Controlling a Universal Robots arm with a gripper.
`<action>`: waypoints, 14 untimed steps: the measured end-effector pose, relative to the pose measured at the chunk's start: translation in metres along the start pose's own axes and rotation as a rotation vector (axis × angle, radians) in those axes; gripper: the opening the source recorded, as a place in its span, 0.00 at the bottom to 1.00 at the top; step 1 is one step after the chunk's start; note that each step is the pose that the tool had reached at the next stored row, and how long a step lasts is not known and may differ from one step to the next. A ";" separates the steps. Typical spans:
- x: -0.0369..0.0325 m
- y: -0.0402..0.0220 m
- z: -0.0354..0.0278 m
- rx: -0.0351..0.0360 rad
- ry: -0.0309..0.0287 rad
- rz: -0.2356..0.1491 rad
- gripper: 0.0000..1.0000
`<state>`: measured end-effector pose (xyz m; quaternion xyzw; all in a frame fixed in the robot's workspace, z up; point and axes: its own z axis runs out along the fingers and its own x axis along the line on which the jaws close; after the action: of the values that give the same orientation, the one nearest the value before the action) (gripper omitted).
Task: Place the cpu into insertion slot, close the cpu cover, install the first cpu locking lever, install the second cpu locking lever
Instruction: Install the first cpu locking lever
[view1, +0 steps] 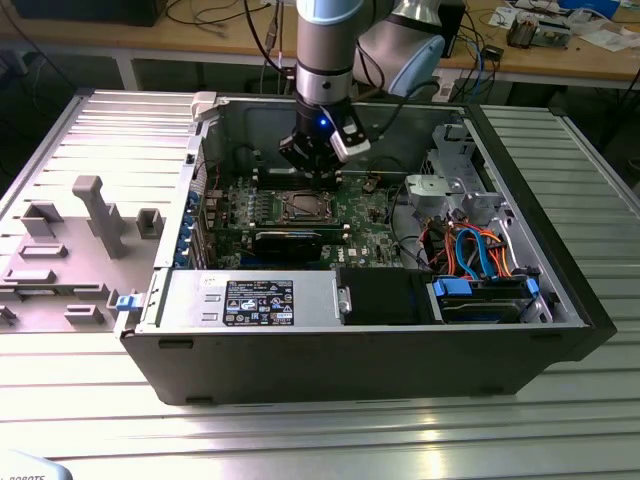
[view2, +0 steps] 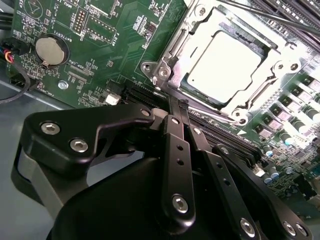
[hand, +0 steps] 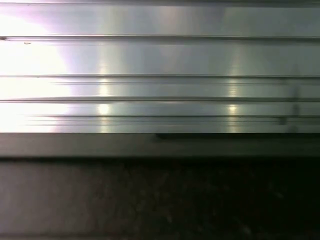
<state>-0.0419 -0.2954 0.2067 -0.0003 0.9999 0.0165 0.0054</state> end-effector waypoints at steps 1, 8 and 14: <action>-0.0003 0.0000 0.0003 0.0000 0.0000 0.000 0.11; -0.0005 0.0000 0.0004 0.0000 0.0000 0.000 0.11; -0.0006 0.0000 -0.0002 0.0000 0.0000 0.000 0.11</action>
<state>-0.0413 -0.2954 0.2069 -0.0003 0.9998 0.0165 0.0054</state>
